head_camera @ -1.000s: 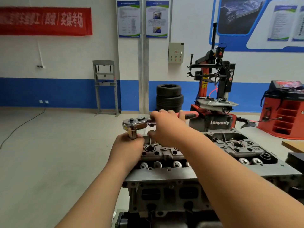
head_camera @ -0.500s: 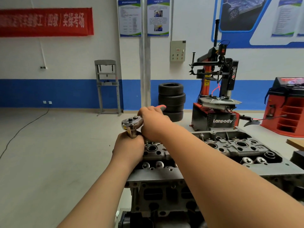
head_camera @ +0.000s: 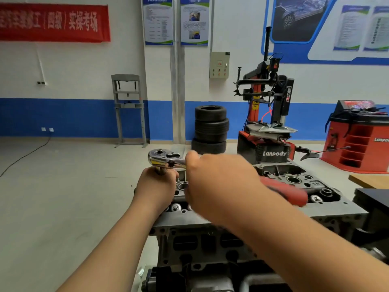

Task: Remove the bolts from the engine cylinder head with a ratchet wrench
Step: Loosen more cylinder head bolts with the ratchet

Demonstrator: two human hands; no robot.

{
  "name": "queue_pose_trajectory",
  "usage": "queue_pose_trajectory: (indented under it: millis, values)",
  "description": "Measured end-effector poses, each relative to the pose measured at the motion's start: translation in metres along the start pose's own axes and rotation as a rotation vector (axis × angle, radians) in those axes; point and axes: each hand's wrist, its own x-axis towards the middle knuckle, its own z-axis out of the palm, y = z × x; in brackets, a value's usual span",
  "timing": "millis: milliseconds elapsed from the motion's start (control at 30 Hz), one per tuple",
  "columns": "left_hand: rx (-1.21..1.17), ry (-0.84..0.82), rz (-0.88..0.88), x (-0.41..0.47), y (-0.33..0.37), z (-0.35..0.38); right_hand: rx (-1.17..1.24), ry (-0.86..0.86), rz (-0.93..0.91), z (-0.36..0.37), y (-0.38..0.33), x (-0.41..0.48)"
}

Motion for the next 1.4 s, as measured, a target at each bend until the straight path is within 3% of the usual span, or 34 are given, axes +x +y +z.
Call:
queue_pose_trajectory:
  millis: [167, 300, 433, 600, 700, 867, 1000, 1100, 1200, 1400]
  values:
    - [-0.086, -0.092, -0.118, 0.003, -0.004, -0.001, 0.162, -0.064, 0.072, 0.043, 0.043, 0.060]
    - [-0.164, -0.123, -0.158, 0.002, -0.004, -0.004, 0.306, -0.094, 0.087, 0.073, 0.026, 0.112]
    - [-0.072, -0.138, -0.191, 0.004, -0.004, -0.005, 0.456, -0.124, 0.081, 0.083, 0.014, 0.133]
    - [0.027, -0.083, -0.164, 0.004, 0.002, -0.001, 0.459, -0.097, 0.130, 0.082, 0.016, 0.125]
    - [0.024, -0.076, -0.164, 0.006, 0.004, 0.000, 0.373, -0.105, 0.192, 0.072, 0.017, 0.107]
    - [-0.066, -0.097, -0.175, 0.005, 0.005, 0.002, -0.088, -0.133, 0.245, 0.035, 0.015, 0.049]
    - [0.015, -0.077, -0.076, 0.005, 0.004, 0.002, -0.227, -0.132, 0.121, 0.009, -0.009, -0.008]
    - [0.030, -0.021, -0.022, 0.000, 0.008, -0.002, -0.178, -0.063, 0.004, 0.003, -0.019, -0.019]
    - [-0.048, -0.024, -0.082, 0.005, 0.000, 0.000, -0.053, 0.002, 0.106, 0.004, -0.006, 0.006]
    - [-0.359, -0.216, -0.135, 0.009, 0.000, -0.008, 0.246, -0.070, 0.104, 0.061, 0.030, 0.088]
